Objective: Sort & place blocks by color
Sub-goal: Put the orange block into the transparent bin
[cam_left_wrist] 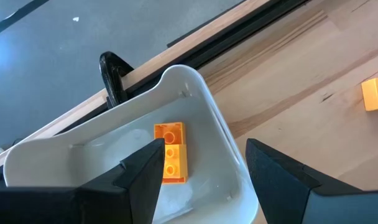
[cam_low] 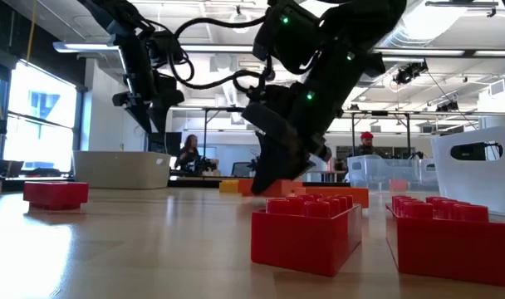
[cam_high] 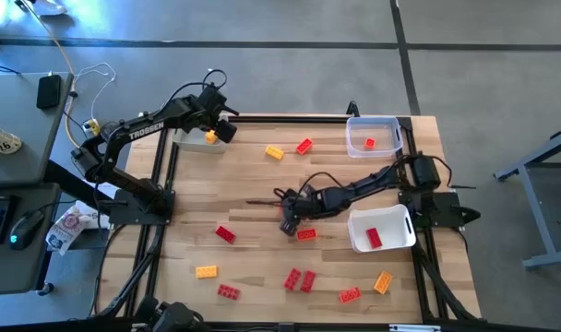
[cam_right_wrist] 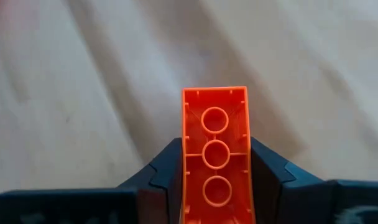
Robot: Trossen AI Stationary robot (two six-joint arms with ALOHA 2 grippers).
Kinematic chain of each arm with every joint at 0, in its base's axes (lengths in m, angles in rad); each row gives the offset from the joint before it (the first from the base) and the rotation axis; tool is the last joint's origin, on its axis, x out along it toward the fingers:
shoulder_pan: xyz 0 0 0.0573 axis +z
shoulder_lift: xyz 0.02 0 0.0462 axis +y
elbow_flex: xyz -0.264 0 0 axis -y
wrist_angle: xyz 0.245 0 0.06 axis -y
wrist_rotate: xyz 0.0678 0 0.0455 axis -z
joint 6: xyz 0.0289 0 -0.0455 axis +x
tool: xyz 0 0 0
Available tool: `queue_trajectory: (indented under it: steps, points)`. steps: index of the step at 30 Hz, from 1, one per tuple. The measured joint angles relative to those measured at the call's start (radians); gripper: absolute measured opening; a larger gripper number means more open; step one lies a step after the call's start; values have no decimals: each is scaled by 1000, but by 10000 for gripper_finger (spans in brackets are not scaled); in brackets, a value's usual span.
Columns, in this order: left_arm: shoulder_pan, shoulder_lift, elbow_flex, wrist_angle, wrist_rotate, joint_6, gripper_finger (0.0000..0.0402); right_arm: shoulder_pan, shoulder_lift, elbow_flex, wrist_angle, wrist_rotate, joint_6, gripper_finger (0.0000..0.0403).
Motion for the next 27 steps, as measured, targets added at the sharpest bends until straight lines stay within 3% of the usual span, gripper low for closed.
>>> queue_trajectory:
  steps: [11, 27]
  points:
    - [-54, 0, 0, -6, 0, 10, 211, -131, -97, 1, -115, 41, -141, 109]
    - [-165, 0, 0, 25, -1, 18, 211, -369, -243, 2, -355, 317, -303, 109]
